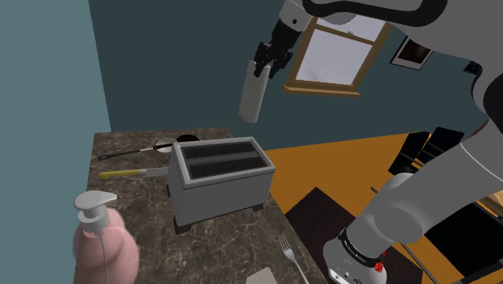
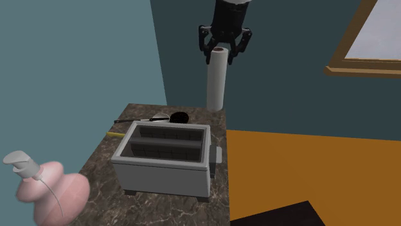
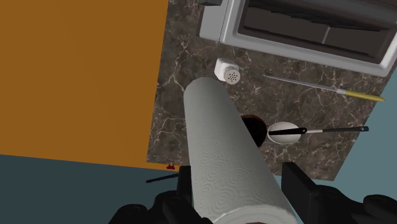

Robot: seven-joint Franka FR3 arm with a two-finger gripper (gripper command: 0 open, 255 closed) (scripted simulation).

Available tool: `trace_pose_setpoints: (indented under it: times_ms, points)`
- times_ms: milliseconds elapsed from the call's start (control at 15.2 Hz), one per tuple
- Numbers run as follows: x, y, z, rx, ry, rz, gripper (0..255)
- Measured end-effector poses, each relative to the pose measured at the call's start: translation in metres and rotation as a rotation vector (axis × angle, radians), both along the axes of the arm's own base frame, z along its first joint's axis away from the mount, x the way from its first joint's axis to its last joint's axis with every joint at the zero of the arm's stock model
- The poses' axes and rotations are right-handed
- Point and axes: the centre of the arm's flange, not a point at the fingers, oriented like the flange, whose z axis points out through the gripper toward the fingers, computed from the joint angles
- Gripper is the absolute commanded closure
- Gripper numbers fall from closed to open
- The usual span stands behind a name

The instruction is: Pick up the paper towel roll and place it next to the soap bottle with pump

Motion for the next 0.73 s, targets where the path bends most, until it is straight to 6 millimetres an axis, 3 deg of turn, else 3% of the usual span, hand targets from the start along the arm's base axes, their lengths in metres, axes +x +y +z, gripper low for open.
trace_pose_setpoints:
  times_ms: [726]
  points:
    - [0.001, 0.001, 0.058, 0.0, 0.0, 0.0, 255]
